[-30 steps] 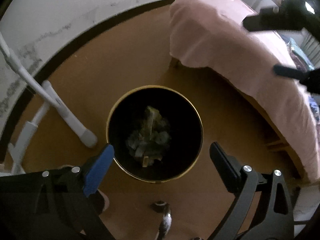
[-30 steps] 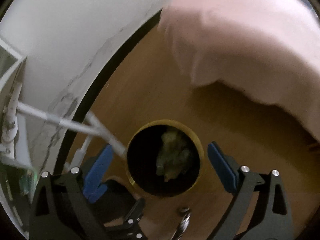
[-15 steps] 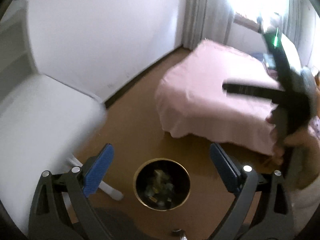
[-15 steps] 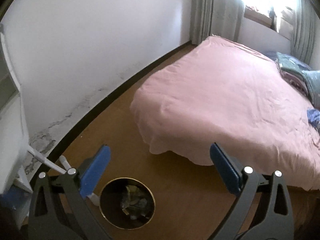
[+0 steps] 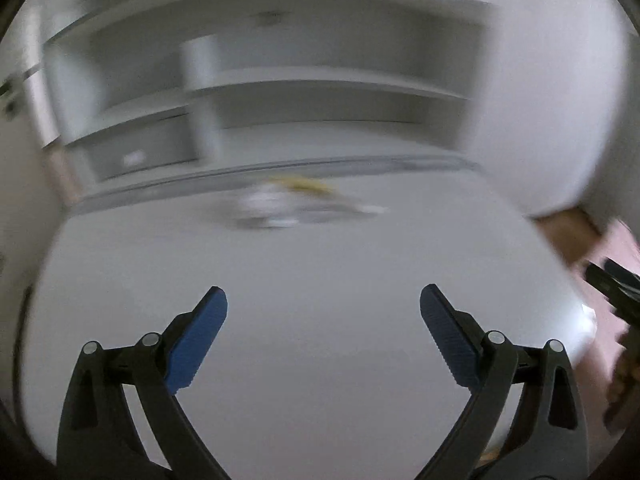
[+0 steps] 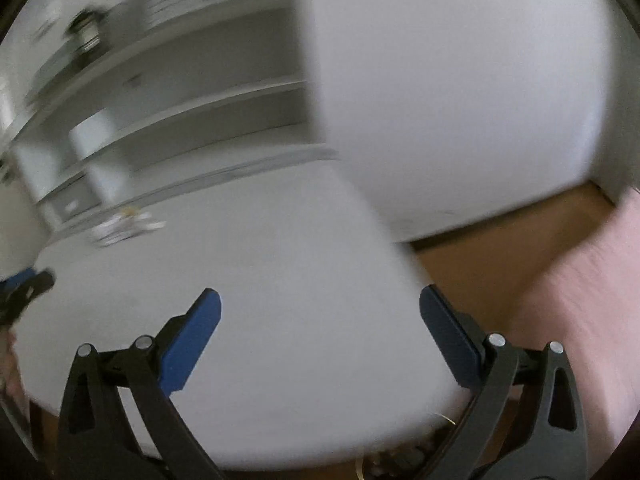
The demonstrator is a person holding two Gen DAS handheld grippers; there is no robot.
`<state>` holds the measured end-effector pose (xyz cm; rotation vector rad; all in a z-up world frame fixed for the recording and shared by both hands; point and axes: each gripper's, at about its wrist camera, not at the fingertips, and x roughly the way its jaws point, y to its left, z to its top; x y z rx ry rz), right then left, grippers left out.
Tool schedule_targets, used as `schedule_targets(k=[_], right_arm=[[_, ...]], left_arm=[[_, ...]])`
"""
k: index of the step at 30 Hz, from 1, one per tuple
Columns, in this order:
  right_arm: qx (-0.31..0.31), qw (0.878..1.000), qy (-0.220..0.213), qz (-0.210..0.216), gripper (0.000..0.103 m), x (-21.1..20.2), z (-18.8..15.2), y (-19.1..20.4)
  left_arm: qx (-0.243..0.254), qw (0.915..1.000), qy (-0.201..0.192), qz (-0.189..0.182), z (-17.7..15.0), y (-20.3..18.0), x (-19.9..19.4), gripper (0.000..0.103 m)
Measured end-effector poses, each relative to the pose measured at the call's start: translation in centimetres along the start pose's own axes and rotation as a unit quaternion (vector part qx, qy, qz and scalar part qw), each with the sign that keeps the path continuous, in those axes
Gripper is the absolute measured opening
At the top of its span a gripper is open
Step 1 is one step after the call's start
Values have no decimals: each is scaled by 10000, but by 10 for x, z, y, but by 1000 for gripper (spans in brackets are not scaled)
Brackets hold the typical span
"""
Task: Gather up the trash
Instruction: 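Return both tools to the desk, then grasp the white plastic bag with left tool while right tool grasps clear lid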
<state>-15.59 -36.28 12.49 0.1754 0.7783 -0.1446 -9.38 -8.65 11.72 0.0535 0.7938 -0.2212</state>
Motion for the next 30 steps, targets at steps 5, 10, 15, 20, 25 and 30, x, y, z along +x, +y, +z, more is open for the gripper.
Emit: schedule_targets(k=[5, 10, 15, 20, 25, 30], right_arm=[[-945, 9931, 240, 647, 96, 54, 38, 70], [-1587, 9803, 557, 1039, 95, 103, 61, 126], [-1621, 9758, 902, 1162, 87, 151, 84, 153], [-1794, 9694, 1083, 1279, 84, 183, 95, 178], [-1778, 9659, 1357, 1301, 70, 205, 90, 186], [-1773, 9684, 1210, 1272, 64, 205, 89, 187]], left_arm=[[-268, 9987, 401, 139, 31, 65, 37, 94], [41, 9966, 807, -173, 62, 70, 86, 94], [78, 9934, 1037, -479, 84, 74, 134, 94], [445, 9915, 1095, -541, 99, 54, 167, 94], [478, 9890, 1235, -663, 96, 46, 188, 94], [625, 9895, 1140, -636, 91, 42, 201, 76]])
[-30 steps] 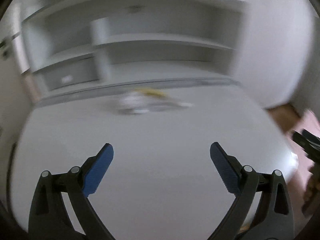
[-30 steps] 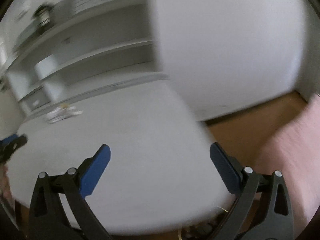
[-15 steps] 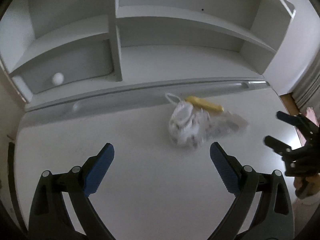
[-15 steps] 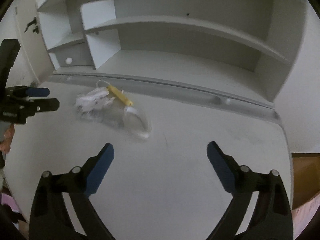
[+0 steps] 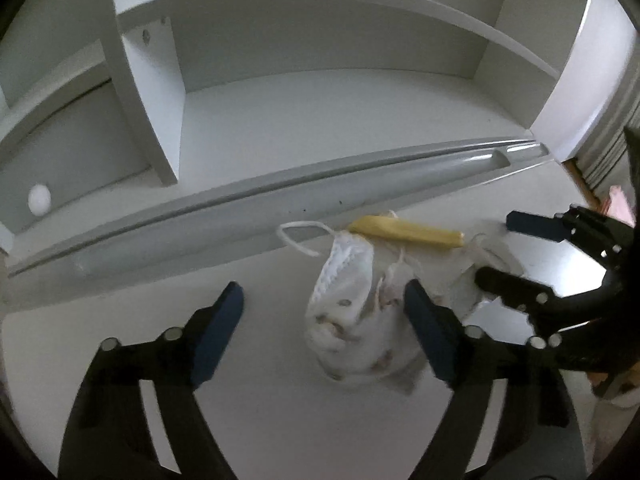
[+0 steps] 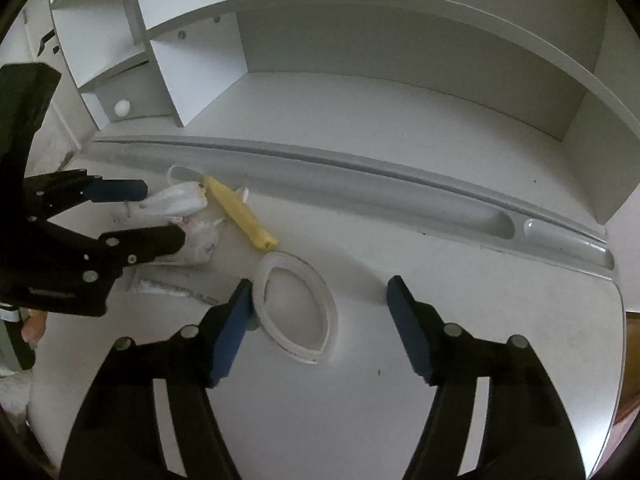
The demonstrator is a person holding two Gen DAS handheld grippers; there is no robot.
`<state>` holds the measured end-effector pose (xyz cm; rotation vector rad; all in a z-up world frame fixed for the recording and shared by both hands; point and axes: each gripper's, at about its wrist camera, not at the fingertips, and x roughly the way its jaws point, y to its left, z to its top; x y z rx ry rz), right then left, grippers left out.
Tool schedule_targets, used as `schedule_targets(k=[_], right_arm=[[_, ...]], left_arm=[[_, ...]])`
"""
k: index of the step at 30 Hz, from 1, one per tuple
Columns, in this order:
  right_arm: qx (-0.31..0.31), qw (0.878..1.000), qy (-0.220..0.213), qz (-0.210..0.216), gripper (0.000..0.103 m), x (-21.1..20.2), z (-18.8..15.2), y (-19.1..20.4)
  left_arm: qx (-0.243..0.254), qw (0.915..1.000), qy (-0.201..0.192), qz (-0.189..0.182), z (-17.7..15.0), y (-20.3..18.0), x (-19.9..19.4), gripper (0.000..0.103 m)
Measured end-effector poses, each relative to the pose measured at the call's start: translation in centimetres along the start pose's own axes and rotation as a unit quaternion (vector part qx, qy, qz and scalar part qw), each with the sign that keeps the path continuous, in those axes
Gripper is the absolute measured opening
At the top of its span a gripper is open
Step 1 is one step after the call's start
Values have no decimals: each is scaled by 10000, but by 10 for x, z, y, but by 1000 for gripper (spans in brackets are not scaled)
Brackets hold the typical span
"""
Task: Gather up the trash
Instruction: 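Grasp the white plastic bag with left tool while right tool grasps clear lid, then hold the white bag and clear lid above the desk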
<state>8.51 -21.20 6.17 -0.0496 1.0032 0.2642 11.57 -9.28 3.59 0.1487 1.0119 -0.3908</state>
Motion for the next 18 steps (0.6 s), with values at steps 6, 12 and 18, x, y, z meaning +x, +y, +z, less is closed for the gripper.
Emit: schedule_targets(k=[6, 12, 18], right_arm=[[-59, 9998, -138, 106, 39, -3, -3, 5], [316, 9979, -573, 12, 39, -22, -2, -15], [599, 9962, -604, -165, 39, -25, -2, -34]], left_arm=[[207, 9994, -279, 46, -3, -6, 0, 30], [-274, 9965, -760, 219, -3, 14, -20, 19], [-428, 9958, -724, 354, -2, 20, -17, 19]])
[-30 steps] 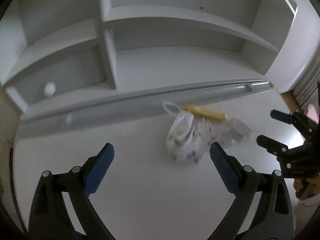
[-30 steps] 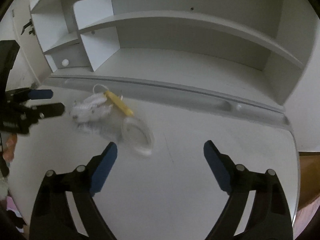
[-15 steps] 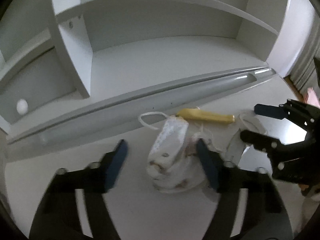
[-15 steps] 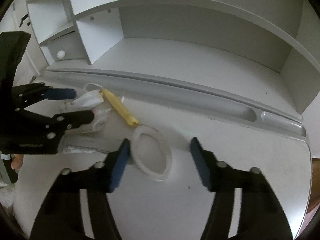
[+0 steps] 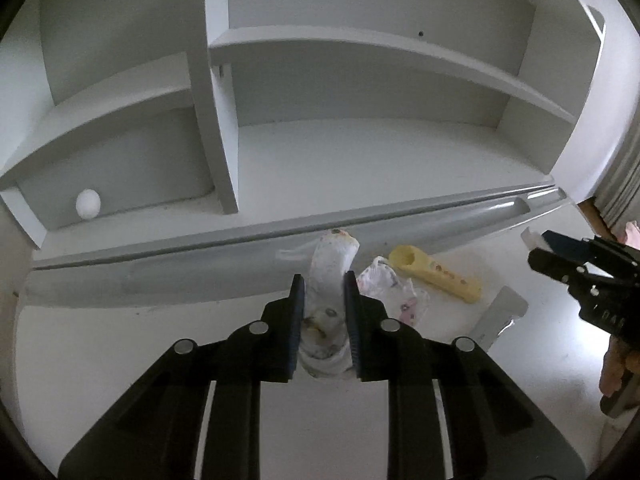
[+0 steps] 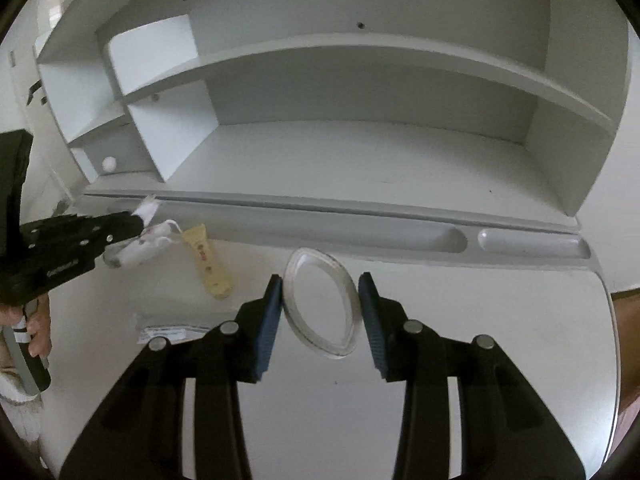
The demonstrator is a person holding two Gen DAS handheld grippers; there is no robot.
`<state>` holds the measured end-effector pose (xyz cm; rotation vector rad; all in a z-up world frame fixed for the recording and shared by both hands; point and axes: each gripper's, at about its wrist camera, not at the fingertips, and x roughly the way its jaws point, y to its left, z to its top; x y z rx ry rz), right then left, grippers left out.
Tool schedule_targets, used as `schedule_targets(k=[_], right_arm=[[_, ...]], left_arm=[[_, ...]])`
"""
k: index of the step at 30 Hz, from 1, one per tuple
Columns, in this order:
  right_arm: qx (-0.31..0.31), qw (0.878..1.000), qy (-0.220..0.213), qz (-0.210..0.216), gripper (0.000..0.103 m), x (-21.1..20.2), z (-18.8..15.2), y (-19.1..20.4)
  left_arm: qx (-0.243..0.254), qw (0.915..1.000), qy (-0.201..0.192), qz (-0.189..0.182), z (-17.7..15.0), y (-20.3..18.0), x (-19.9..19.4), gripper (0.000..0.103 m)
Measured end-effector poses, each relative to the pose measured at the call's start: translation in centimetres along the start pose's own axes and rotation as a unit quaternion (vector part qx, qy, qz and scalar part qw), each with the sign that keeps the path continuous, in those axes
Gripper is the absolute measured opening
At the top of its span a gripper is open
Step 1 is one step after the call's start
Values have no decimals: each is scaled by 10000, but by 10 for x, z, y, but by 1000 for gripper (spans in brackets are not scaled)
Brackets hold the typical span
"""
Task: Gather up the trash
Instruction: 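Hold the white bag and clear lid above the desk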
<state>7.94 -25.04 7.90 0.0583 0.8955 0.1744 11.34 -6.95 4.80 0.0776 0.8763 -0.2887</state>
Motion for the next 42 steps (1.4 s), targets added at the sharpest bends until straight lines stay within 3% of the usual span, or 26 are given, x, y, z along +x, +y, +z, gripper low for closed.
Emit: schedule_targets(k=[10, 42], right_arm=[[-82, 9999, -11, -132, 39, 3, -2, 0], [-132, 9994, 194, -268, 39, 17, -5, 4]], left_arm=[[-422, 9979, -473, 107, 2, 30, -31, 20], [-323, 9992, -238, -47, 5, 29, -26, 20]])
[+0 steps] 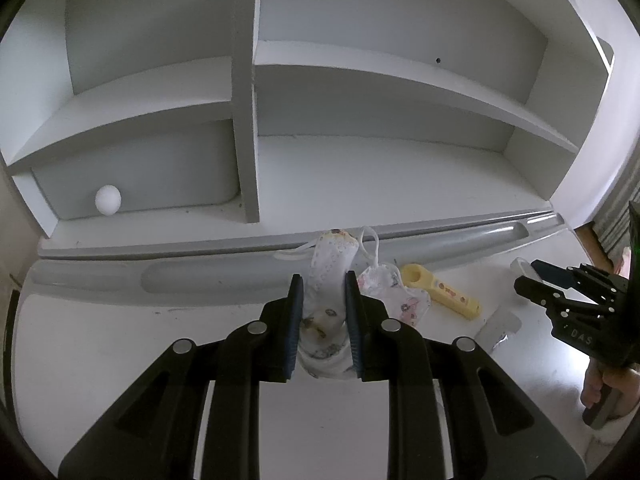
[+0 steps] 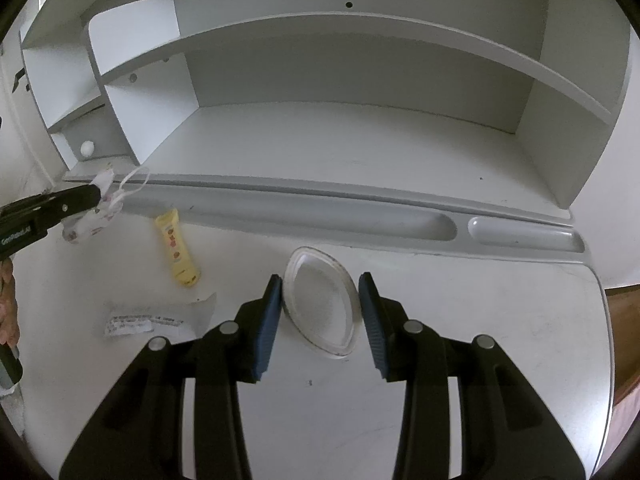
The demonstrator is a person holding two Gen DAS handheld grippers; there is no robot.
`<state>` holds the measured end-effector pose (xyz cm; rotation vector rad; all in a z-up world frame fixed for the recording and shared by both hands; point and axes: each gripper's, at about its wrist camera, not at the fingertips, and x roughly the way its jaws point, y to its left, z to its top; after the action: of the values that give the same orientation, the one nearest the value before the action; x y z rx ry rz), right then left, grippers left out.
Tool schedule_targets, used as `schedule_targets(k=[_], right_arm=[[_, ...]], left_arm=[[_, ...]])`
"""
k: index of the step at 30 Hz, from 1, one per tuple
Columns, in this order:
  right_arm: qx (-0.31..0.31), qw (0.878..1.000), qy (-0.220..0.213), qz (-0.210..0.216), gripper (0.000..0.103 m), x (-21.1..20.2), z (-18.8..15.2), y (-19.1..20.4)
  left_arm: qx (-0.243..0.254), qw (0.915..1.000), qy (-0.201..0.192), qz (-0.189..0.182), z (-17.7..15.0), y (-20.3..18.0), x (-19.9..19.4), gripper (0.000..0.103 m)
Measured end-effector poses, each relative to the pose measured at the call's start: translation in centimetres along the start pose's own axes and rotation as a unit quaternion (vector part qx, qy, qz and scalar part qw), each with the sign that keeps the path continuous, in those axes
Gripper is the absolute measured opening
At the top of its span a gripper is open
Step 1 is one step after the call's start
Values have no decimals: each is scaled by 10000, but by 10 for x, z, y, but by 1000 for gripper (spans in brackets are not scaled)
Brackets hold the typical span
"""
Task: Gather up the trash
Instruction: 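Hold the white bag and clear lid above the desk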
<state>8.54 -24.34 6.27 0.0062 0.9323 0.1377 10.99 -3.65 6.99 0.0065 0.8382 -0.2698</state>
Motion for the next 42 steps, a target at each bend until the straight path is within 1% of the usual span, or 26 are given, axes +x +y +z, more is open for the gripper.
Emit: schedule_targets(k=[10, 35, 38, 42], right_arm=[[-97, 9999, 101, 23, 39, 4, -1, 6], [-161, 9998, 113, -14, 40, 4, 1, 12], [-165, 9999, 20, -28, 40, -1, 1, 11], [-47, 9995, -277, -128, 40, -21, 7, 4]], left_arm=[[41, 10000, 45, -10, 0, -3, 2, 20], [92, 9999, 78, -19, 1, -5, 6, 20], [99, 9999, 9, -46, 2, -6, 2, 20], [51, 9996, -250, -152, 9, -14, -16, 20]])
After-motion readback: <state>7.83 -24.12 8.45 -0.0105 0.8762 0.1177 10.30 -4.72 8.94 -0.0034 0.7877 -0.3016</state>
